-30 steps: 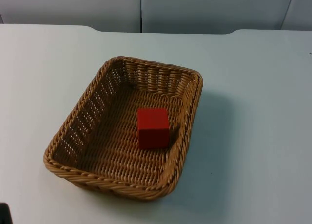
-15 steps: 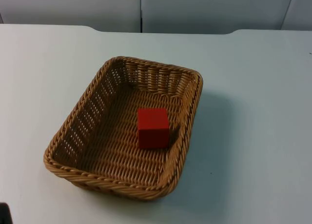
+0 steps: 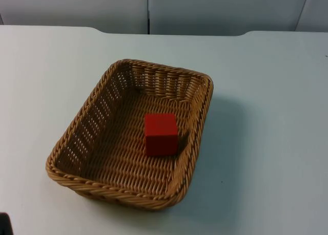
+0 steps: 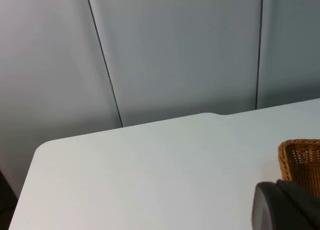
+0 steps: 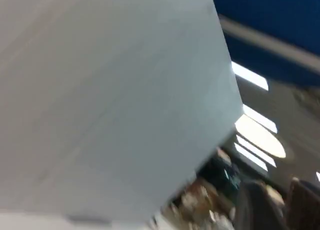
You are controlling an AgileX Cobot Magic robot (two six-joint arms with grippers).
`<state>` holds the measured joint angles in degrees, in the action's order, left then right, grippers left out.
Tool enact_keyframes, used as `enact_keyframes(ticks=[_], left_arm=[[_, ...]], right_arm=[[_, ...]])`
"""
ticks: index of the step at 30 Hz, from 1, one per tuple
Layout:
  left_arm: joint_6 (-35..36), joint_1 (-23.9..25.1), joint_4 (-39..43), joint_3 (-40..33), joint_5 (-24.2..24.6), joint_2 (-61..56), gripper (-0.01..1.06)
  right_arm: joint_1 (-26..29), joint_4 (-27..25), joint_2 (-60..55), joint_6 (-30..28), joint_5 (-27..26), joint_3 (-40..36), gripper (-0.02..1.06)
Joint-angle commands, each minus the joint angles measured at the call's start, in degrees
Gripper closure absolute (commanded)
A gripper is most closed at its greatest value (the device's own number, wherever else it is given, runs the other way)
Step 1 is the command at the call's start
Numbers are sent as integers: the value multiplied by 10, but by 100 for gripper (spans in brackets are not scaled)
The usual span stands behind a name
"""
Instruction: Pick up the basket with the left hand and place the cube into the basket with the right hand.
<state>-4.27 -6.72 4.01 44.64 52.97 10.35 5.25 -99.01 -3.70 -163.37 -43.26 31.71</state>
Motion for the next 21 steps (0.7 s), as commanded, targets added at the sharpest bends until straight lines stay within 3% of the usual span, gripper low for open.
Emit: enact_keyframes(ticks=[1, 3, 5, 8, 12, 14, 19, 20, 21], left_arm=[[3, -1, -8, -3, 2, -3, 105], [3, -1, -8, -3, 4, -3, 105], [3, -1, -8, -3, 4, -3, 105], [3, -1, -8, -3, 1, -3, 105], [3, -1, -8, -3, 0, -3, 105], [3, -1, -7, -3, 1, -3, 105], [3, -1, -6, -3, 1, -3, 105], [3, -1, -6, -3, 3, -3, 105], [3, -1, -6, -3, 6, -3, 105]], right_arm=[[3, -9, 3, 11, -79, -2, 84], [3, -9, 3, 111, -171, -2, 84], [3, -9, 3, 113, -220, -2, 84], [3, -9, 3, 92, -217, -2, 84], [-10, -9, 3, 57, -169, -2, 84], [-19, -9, 3, -80, -124, -2, 84], [-24, 29, 3, -79, -89, -2, 84], [-24, 30, 3, -79, -89, -2, 84], [-24, -2, 3, -75, -113, -2, 84]])
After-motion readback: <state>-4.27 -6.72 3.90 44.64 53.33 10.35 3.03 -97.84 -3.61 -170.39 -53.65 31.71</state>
